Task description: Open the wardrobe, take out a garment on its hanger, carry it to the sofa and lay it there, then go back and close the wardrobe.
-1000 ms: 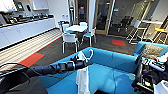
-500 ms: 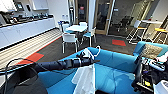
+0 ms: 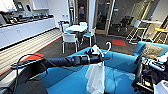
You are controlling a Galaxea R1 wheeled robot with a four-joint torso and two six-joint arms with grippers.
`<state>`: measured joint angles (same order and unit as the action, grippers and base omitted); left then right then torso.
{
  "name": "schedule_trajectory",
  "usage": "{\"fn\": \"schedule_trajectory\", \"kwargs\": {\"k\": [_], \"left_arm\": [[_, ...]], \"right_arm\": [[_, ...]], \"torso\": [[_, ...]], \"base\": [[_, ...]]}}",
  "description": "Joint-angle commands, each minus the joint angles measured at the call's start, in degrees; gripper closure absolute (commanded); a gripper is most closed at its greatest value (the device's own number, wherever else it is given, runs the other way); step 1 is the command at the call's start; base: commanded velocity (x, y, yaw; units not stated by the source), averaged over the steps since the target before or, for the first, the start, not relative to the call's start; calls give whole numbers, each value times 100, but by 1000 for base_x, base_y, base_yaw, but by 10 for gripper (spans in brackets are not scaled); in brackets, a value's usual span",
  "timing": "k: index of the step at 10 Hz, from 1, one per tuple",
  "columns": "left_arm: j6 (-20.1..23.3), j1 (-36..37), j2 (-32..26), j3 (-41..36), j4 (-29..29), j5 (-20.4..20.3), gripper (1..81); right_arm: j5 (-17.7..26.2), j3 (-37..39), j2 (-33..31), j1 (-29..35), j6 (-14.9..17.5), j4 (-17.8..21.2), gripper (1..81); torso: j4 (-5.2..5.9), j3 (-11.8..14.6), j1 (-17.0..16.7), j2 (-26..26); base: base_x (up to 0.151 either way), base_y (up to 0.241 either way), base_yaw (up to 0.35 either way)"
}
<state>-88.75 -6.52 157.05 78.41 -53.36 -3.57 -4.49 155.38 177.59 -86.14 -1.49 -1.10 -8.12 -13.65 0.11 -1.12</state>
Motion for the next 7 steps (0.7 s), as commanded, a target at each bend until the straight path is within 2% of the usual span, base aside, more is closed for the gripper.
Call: {"fn": "schedule_trajectory", "kwargs": {"k": [1, 7], "left_arm": [[-116, 1210, 213, 779, 10, -179, 811], [-310, 1254, 766, 2168, 54, -205, 811]], "right_arm": [[387, -35, 51, 153, 17, 39, 10], [396, -35, 60, 189, 17, 39, 10]], "torso": [[0, 0, 0, 0], [0, -2, 0, 0]], "base": [[0, 0, 0], [0, 0, 0]]}}
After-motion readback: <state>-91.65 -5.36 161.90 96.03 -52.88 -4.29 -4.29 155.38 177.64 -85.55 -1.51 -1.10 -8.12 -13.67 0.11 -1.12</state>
